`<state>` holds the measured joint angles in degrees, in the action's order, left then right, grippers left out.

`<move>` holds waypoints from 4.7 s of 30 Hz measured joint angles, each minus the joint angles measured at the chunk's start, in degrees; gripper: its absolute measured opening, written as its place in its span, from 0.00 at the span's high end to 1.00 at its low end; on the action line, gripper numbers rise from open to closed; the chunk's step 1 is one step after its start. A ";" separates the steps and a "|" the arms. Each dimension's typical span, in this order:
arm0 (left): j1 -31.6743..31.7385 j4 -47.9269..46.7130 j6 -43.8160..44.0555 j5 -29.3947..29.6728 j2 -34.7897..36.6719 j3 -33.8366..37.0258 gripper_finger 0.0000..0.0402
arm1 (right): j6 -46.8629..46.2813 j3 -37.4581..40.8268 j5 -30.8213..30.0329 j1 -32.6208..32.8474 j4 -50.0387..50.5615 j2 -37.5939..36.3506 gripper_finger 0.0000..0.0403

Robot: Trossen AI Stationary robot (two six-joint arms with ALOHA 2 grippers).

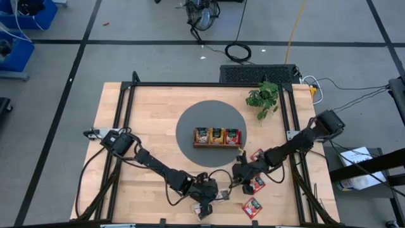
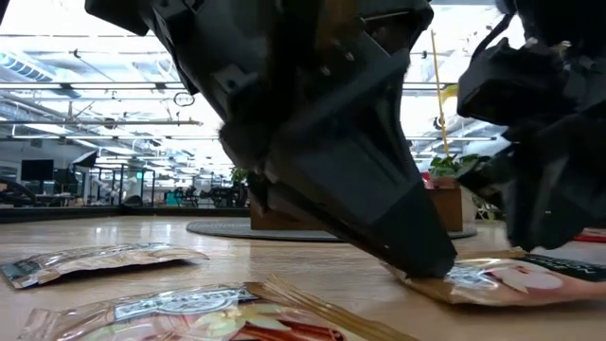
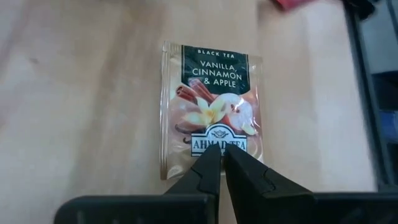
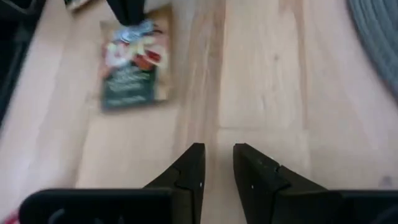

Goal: Pick & Place Tea
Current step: Put the brown tea bag into the left section of the wooden organizer

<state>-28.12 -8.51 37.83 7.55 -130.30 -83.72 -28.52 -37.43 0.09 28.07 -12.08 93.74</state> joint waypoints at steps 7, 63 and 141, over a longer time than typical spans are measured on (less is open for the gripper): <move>1.02 2.80 -3.20 7.19 -0.35 0.24 0.92 | -14.38 -0.16 6.90 1.88 -0.64 1.17 0.82; -2.69 7.40 -25.99 17.25 9.04 0.37 0.92 | 0.32 9.32 2.49 -2.29 -5.84 -11.10 1.00; -0.68 -1.75 -27.33 27.80 12.55 0.23 0.92 | 30.59 3.83 -27.29 8.44 -28.69 -11.15 0.32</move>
<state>-28.80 -10.25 10.50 35.34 -117.75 -83.49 2.07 -33.60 -27.20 36.51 -40.78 82.59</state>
